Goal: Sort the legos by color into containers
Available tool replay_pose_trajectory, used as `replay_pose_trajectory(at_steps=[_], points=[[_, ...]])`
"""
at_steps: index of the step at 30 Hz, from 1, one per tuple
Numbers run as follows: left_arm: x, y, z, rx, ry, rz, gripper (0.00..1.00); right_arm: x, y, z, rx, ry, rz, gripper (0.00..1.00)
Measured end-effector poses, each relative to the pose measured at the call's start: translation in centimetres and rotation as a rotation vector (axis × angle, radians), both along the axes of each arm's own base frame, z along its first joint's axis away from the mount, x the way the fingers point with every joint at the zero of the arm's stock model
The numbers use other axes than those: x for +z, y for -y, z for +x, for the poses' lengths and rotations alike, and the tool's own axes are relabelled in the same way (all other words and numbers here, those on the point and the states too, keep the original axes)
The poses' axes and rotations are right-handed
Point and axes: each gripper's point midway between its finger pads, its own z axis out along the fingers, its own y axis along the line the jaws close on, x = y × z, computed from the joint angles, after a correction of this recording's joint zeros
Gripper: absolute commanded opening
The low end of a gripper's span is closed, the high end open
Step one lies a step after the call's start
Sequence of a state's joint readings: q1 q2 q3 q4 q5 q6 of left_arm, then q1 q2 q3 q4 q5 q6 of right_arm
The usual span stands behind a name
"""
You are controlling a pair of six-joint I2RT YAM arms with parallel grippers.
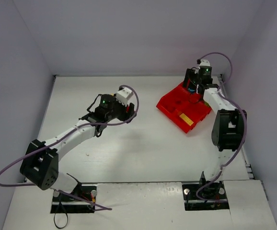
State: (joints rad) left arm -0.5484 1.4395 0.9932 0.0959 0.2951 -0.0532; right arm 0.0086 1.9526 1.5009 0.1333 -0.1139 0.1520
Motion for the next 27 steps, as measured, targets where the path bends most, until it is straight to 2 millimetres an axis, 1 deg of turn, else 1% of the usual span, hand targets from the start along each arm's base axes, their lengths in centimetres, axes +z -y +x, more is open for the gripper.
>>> replay_pose_trajectory(at_steps=[2,4,6,8,11,13,15,20,23,27], points=[[0.9,-0.1,0.3,0.081,-0.04,-0.074,0.0,1.6,-1.5,-2.0,0.05,0.027,0.027,0.66],[2.3,-0.2,0.5,0.163,-0.067,-0.166,0.0,4.0,-3.9,-4.2,0.12,0.073,0.049,0.67],[4.2,-0.4,0.7,0.242,-0.087,-0.273,0.0,6.5,-6.9,-6.3,0.199,0.135,0.063,0.67],[6.3,-0.5,0.8,0.301,-0.097,-0.383,0.0,9.1,-10.7,-8.6,0.3,0.208,0.082,0.67],[9.4,-0.7,0.9,0.367,-0.111,-0.543,0.0,11.7,-15.6,-12.2,0.444,0.292,0.123,0.67],[11.0,-0.7,1.0,0.404,-0.127,-0.647,0.0,12.6,-17.5,-13.9,0.502,0.331,0.154,0.68],[12.2,-0.5,1.1,0.428,-0.146,-0.732,0.0,13.1,-18.8,-15.0,0.535,0.357,0.18,0.68],[14.1,0.1,1.1,0.458,-0.187,-0.885,0.0,13.8,-22.0,-16.6,0.61,0.397,0.23,0.69],[15.4,0.4,1.4,0.467,-0.2,-0.966,0.0,14.9,-24.2,-17.8,0.665,0.432,0.262,0.69],[16.7,0.3,2.0,0.487,-0.204,-1.057,0.0,16.3,-26.3,-19.0,0.73,0.482,0.296,0.69]])
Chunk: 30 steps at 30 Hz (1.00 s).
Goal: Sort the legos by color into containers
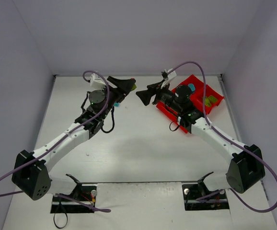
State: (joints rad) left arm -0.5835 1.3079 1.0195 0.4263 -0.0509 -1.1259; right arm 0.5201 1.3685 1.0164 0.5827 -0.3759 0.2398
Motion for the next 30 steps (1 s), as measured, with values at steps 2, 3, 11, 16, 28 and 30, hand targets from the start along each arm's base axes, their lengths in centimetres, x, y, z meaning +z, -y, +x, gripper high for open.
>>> replay_pose_trajectory(at_steps=[2,3,11,16,28,30], points=[[0.4,0.0,0.3,0.011,-0.001,-0.025,0.0,0.6,-0.6,-0.4,0.021,0.02,0.015,0.69],[0.5,0.0,0.5,0.017,-0.002,-0.036,0.0,0.9,-0.8,-0.5,0.029,0.028,0.021,0.69],[0.7,-0.1,1.4,0.048,-0.005,-0.067,0.0,1.8,-2.1,-1.4,0.075,0.066,0.045,0.69],[0.4,0.3,1.6,0.048,-0.009,-0.066,0.0,1.3,-3.2,-1.0,0.091,0.057,0.046,0.69],[0.8,0.5,1.5,0.044,0.004,-0.075,0.0,0.6,-4.5,-0.3,0.079,0.044,0.052,0.64],[0.8,0.5,1.5,0.043,0.005,-0.075,0.0,0.8,-4.4,-0.1,0.065,0.049,0.057,0.63]])
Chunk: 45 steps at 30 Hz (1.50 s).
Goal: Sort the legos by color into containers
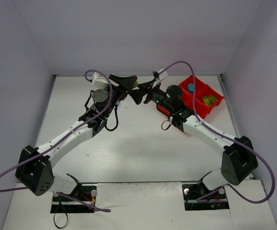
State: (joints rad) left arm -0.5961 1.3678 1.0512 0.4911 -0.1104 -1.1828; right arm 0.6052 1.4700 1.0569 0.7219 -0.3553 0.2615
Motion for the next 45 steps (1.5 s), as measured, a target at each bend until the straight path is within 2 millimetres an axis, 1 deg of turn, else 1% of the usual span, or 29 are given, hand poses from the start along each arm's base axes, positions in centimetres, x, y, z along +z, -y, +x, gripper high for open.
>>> replay_pose_trajectory(at_steps=[7,8,12,19,22,23,24,25,27,28,30,32,36,39,42,45], points=[[0.0,0.0,0.0,-0.001,0.0,0.0,0.0,0.6,0.4,0.6,-0.04,0.014,0.01,0.61],[0.0,0.0,0.0,-0.001,0.0,0.0,0.0,0.7,0.4,0.7,-0.043,0.016,0.011,0.58],[0.0,0.0,0.0,-0.001,0.0,0.0,0.0,1.1,0.5,0.9,-0.052,0.026,0.019,0.57],[0.0,0.0,0.0,-0.001,-0.001,0.001,0.0,1.2,-0.1,1.2,-0.047,0.03,0.022,0.54],[0.0,0.0,0.0,0.0,-0.001,0.001,0.0,1.2,-0.2,1.3,-0.045,0.033,0.023,0.45],[-0.1,0.0,0.0,-0.001,-0.001,0.001,0.0,1.2,-0.3,1.3,-0.043,0.033,0.022,0.39],[-0.1,0.0,0.0,0.0,-0.001,0.002,0.0,1.2,-0.4,1.2,-0.038,0.035,0.021,0.35],[-0.1,0.0,0.0,0.001,-0.002,0.002,0.0,1.2,-0.6,1.0,-0.034,0.036,0.02,0.25],[-0.2,-0.1,0.1,0.011,-0.003,0.006,0.0,1.2,-0.6,1.1,-0.038,0.049,0.008,0.15],[-0.2,-0.1,0.1,0.011,-0.004,0.006,0.0,1.2,-0.6,1.1,-0.038,0.049,0.006,0.07],[-0.2,-0.2,0.2,0.014,-0.003,0.007,0.0,1.2,-0.6,1.1,-0.039,0.051,0.005,0.02],[-0.3,-0.3,0.2,0.02,-0.002,0.013,0.0,1.1,-0.6,1.1,-0.039,0.049,0.004,0.0],[-1.1,-0.3,0.3,0.024,-0.015,0.042,0.0,0.0,-0.2,0.7,-0.043,0.032,-0.008,0.0],[-0.9,-0.7,0.6,0.039,-0.009,0.04,0.0,-1.9,0.5,0.0,-0.053,-0.005,-0.039,0.0],[-0.8,-1.2,1.0,0.052,-0.003,0.036,0.0,-4.1,1.7,-0.6,-0.078,-0.047,-0.082,0.0],[-1.4,-1.8,1.8,0.072,-0.007,0.047,0.0,-5.5,3.3,-0.9,-0.116,-0.075,-0.12,0.0]])
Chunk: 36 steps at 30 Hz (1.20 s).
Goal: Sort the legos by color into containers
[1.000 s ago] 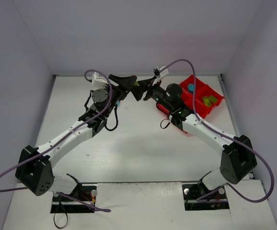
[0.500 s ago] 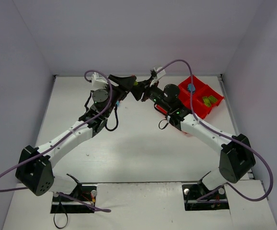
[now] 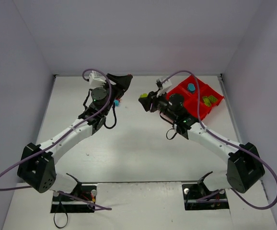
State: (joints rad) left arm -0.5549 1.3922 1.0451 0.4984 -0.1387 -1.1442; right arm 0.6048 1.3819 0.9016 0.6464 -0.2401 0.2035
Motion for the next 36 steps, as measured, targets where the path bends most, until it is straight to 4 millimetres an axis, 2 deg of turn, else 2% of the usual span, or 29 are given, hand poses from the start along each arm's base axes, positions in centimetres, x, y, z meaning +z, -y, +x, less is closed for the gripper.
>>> replay_pose_trajectory(at_steps=[3,5,9,12,17,20,24,29,35,36], points=[[-0.7,-0.8,0.8,0.017,-0.002,0.033,0.0,-0.5,2.4,1.0,-0.08,-0.023,-0.023,0.0],[-1.3,-1.7,1.5,0.028,-0.001,0.075,0.0,-0.8,4.9,2.2,-0.158,-0.045,-0.033,0.0],[-2.9,-3.7,2.4,0.03,-0.011,0.193,0.0,-2.7,11.8,5.1,-0.373,-0.121,-0.07,0.0],[-4.5,-5.2,2.7,0.007,-0.022,0.317,0.0,-3.7,16.7,6.3,-0.529,-0.184,-0.109,0.0],[-7.4,-6.4,1.4,-0.065,-0.043,0.587,0.0,-2.4,23.8,7.8,-0.756,-0.222,-0.13,0.0],[-8.0,-6.6,-0.2,-0.111,-0.018,0.716,0.0,-2.2,27.5,8.7,-0.862,-0.253,-0.136,0.0],[-8.4,-6.6,-2.5,-0.167,0.025,0.84,0.0,-2.9,31.1,10.1,-0.953,-0.301,-0.15,0.0],[-7.9,-6.2,-4.5,-0.25,0.09,0.922,0.0,-6.5,35.1,10.7,-1.035,-0.414,-0.172,0.02],[-8.6,-5.6,-5.3,-0.336,0.135,0.989,0.0,-11.3,37.4,10.8,-1.065,-0.544,-0.191,0.08],[-8.9,-5.5,-5.5,-0.35,0.143,0.999,0.0,-11.9,37.6,10.9,-1.064,-0.56,-0.193,0.14]])
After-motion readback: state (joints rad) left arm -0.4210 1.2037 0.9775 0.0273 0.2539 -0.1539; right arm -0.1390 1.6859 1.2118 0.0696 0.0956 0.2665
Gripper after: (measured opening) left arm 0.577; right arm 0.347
